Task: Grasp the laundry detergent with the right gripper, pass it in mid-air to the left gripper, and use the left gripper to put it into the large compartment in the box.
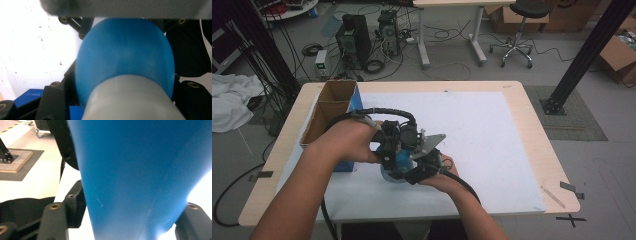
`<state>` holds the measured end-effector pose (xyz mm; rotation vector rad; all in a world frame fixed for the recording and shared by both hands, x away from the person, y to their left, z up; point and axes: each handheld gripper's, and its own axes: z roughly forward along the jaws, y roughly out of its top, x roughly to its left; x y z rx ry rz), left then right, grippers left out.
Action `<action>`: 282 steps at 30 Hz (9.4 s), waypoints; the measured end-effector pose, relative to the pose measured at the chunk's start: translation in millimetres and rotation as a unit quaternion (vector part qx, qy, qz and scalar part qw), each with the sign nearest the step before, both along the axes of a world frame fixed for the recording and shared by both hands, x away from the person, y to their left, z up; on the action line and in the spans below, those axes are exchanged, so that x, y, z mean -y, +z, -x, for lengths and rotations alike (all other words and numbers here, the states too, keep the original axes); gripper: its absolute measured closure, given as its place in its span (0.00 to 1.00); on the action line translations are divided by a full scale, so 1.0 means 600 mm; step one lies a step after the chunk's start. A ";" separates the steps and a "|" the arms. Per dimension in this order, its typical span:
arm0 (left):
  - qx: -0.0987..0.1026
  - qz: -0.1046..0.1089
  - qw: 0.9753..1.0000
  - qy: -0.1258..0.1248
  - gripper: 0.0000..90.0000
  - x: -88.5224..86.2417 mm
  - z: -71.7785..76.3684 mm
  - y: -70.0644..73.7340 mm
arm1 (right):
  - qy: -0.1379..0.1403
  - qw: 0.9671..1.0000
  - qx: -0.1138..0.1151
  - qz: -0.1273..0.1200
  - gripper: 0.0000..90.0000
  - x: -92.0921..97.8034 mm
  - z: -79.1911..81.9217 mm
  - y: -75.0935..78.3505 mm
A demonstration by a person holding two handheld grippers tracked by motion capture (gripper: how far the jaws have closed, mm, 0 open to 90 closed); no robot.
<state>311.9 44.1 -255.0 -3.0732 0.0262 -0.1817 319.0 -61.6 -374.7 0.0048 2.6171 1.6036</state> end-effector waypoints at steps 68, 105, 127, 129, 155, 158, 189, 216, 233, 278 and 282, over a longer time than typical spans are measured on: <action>0.011 0.062 0.786 0.615 0.43 -0.243 -0.126 0.298 | 0.037 0.906 0.002 0.422 0.00 0.128 -0.058 0.099; -0.019 0.053 0.721 0.690 0.43 -0.335 -0.192 0.137 | 0.037 0.902 -0.002 0.429 0.00 0.130 -0.064 0.086; -0.027 0.033 0.721 0.692 0.43 -0.338 -0.207 0.005 | 0.040 0.902 -0.006 0.430 0.00 0.127 -0.065 0.075; -0.028 0.029 0.721 0.691 0.43 -0.337 -0.208 -0.007 | 0.039 0.902 -0.005 0.430 0.00 0.128 -0.065 0.075; -0.024 0.038 0.721 0.692 0.43 -0.339 -0.203 -0.059 | 0.038 0.903 -0.010 0.429 0.00 0.131 -0.066 0.071; -0.025 0.045 0.723 0.689 0.42 -0.341 -0.200 -0.059 | 0.039 0.902 -0.010 0.431 0.00 0.128 -0.065 0.071; -0.004 0.047 0.721 0.692 0.28 -0.334 -0.191 -0.024 | 0.041 0.903 -0.003 0.428 0.00 0.125 -0.061 0.069; 0.035 0.057 0.765 0.641 0.12 -0.301 -0.157 0.068 | 0.038 0.903 0.004 0.429 0.00 0.126 -0.060 0.075; 0.035 0.060 0.807 0.586 0.04 -0.279 -0.127 0.105 | 0.036 0.902 0.004 0.430 0.00 0.125 -0.056 0.074; -0.055 0.030 0.991 0.119 0.00 -0.075 -0.049 0.090 | 0.017 0.892 0.006 0.453 0.00 0.138 -0.052 0.110; -0.056 0.036 0.992 0.109 0.00 -0.068 -0.049 0.087 | 0.018 0.891 0.006 0.453 0.00 0.138 -0.054 0.111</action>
